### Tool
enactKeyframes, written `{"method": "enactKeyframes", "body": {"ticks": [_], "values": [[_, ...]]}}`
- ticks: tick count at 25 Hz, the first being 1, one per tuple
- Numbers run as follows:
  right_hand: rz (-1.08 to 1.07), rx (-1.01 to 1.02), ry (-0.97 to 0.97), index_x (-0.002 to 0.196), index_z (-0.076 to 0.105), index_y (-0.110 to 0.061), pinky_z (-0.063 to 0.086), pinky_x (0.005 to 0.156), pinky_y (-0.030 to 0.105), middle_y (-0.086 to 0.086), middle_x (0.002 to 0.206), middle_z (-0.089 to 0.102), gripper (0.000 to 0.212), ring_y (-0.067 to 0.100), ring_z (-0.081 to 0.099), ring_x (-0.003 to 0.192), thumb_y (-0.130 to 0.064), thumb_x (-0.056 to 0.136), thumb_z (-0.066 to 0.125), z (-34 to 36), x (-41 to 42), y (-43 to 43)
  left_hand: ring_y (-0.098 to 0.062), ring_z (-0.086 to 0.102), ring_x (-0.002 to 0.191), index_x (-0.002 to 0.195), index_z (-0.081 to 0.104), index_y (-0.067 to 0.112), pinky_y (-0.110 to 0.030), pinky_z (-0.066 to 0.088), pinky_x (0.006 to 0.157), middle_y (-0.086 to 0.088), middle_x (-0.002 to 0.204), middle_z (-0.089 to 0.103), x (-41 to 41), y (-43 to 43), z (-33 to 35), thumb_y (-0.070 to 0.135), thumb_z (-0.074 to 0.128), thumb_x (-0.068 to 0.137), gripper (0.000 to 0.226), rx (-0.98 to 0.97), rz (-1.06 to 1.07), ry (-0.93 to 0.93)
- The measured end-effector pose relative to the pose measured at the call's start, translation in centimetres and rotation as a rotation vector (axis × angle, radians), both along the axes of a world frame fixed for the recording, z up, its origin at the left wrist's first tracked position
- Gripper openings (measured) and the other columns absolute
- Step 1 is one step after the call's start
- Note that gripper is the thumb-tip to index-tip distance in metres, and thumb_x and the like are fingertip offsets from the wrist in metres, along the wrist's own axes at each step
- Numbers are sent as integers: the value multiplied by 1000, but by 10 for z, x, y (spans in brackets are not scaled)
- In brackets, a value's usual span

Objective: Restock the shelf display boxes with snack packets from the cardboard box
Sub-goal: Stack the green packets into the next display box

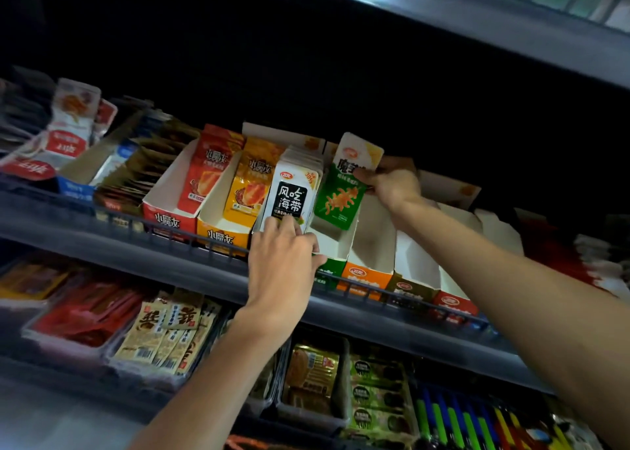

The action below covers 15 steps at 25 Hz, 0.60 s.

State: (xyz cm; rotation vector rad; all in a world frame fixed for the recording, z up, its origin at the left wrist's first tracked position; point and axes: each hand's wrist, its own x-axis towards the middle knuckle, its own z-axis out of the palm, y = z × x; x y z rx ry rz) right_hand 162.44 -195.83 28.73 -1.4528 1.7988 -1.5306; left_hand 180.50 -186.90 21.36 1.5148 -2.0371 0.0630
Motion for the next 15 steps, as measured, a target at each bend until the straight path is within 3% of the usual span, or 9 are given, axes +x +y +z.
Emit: {"method": "enactKeyframes", "body": {"ticks": [2, 5, 8, 11, 15], "values": [[-25, 59, 236, 98, 73, -22, 52, 93, 46, 7, 113, 73, 19, 25, 67, 104, -26, 80, 79, -10, 2, -1, -18, 42, 108, 114, 68, 31, -33, 37, 94, 4, 115, 57, 0, -1, -1, 53, 56, 89, 35, -2, 5, -10], [-69, 137, 429, 108, 72, -16, 52, 90, 43, 8, 112, 72, 27, 26, 66, 104, -30, 85, 74, -22, 2, -3, -17, 42, 108, 114, 68, 32, -33, 36, 93, 4, 116, 58, -1, -2, -2, 53, 55, 90, 35, -4, 19, -12], [-132, 53, 712, 116, 64, -27, 53, 82, 37, 5, 115, 69, 33, 29, 63, 107, -21, 85, 72, -24, 4, -8, -18, 41, 108, 114, 68, 32, -33, 36, 93, 4, 116, 58, -1, -3, -3, 53, 55, 90, 34, -7, 28, -12], [-199, 47, 832, 124, 56, -26, 41, 70, 29, 7, 115, 66, 44, 31, 61, 107, -11, 84, 68, -19, 9, -10, -18, 40, 108, 113, 67, 33, -32, 35, 91, 4, 115, 57, -2, -3, -4, 52, 55, 91, 32, -6, 30, 2], [-254, 62, 1097, 135, 47, -27, 44, 72, 32, 10, 109, 69, 55, 32, 65, 99, -14, 86, 66, -13, 15, -9, -18, 40, 108, 113, 67, 33, -32, 36, 91, 5, 115, 57, -2, -4, -4, 52, 55, 91, 32, 3, 29, 4]]}}
